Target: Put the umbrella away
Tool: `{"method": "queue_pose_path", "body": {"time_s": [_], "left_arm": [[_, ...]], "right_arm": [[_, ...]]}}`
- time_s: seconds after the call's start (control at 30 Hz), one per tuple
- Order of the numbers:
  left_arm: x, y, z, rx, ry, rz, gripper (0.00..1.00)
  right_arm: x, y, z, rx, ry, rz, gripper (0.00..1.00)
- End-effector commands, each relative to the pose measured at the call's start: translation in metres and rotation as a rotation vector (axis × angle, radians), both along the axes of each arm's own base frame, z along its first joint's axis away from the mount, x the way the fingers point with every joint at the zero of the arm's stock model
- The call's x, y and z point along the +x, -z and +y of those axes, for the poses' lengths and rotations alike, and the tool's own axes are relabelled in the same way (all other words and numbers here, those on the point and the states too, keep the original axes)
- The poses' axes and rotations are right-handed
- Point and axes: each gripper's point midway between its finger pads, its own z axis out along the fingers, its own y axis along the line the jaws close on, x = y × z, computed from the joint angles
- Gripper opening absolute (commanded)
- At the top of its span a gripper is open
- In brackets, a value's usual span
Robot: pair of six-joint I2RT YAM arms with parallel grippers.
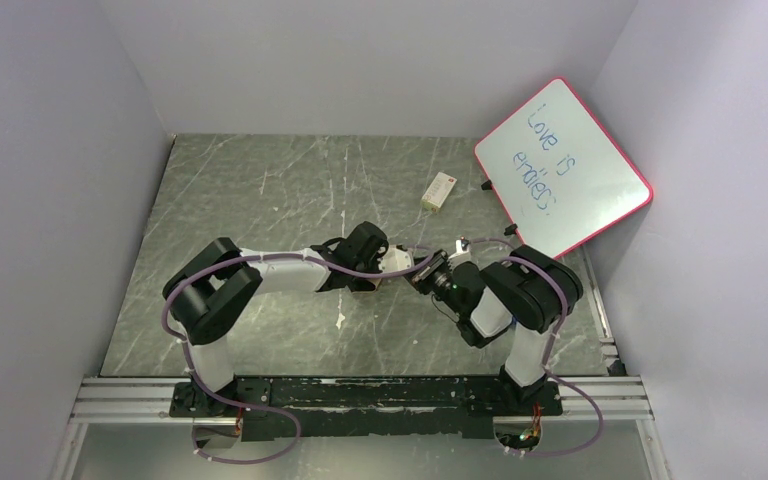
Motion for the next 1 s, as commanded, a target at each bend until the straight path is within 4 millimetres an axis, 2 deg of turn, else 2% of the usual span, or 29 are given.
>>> {"method": "queue_pose_path", "body": {"time_s": [0.0, 0.17, 0.33, 0.63, 0.8, 0.97], "left_arm": [[-0.044, 0.056, 0.026, 0.099, 0.025, 0.217, 0.05], [-0.047, 0.054, 0.026, 0.094, 0.044, 0.221, 0.05], [-0.049, 0.053, 0.024, 0.089, 0.060, 0.226, 0.05], [-0.051, 0.055, 0.022, 0.089, 0.071, 0.234, 0.05], [-0.052, 0.055, 0.021, 0.089, 0.075, 0.236, 0.05], [-0.053, 0.057, 0.020, 0.087, 0.079, 0.243, 0.05]], "right_arm": [[0.017, -0.095, -0.001, 0.267, 0.054, -0.263, 0.00], [0.026, -0.082, 0.000, 0.259, 0.078, -0.210, 0.00], [0.037, -0.074, -0.008, 0.214, 0.153, -0.180, 0.00], [0.052, -0.045, 0.001, 0.047, 0.148, -0.093, 0.00], [0.053, -0.030, 0.005, 0.017, 0.131, -0.050, 0.05], [0.053, -0.026, 0.008, 0.027, 0.120, -0.046, 0.19]]}}
